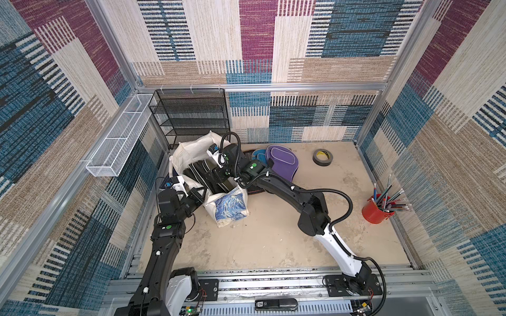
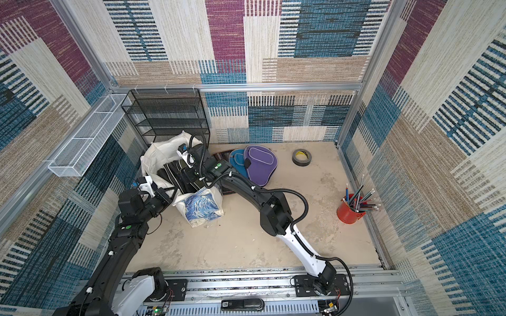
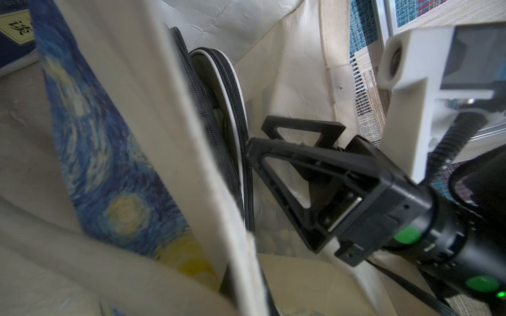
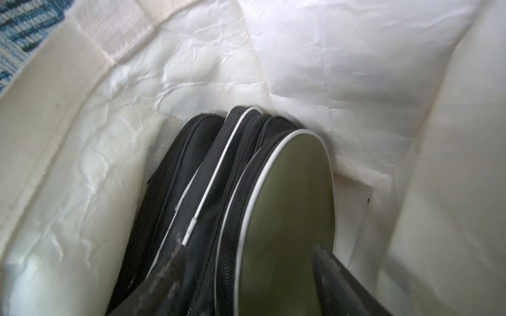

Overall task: Remove the ping pong set from the canvas bag
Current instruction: Pick up the ping pong set from the canvas bag.

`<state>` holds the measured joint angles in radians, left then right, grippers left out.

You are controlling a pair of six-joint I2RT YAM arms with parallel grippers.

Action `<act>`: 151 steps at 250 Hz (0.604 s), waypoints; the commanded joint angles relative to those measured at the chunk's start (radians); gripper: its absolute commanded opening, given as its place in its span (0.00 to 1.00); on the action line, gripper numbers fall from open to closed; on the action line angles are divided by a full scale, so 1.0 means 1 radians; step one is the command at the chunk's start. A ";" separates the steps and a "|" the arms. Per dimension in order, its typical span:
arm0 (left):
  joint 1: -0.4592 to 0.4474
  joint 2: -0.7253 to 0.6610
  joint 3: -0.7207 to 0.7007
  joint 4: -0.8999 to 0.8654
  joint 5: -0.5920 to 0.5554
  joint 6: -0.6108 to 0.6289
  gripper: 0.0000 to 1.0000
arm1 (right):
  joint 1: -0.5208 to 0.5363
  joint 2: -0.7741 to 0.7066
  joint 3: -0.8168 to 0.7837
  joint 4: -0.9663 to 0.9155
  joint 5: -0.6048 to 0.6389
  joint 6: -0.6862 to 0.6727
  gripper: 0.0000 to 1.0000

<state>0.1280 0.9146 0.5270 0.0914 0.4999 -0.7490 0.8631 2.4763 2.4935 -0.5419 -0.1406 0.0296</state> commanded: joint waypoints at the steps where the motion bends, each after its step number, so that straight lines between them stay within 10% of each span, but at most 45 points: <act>1: -0.002 -0.001 -0.005 -0.022 0.003 0.033 0.00 | -0.010 -0.013 0.001 0.027 -0.006 0.013 0.73; 151: -0.002 -0.021 0.003 -0.040 -0.008 0.049 0.00 | -0.009 0.019 -0.011 0.027 0.001 0.009 0.73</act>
<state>0.1280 0.9012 0.5270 0.0734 0.4892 -0.7181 0.8536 2.4825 2.4859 -0.5335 -0.1650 0.0406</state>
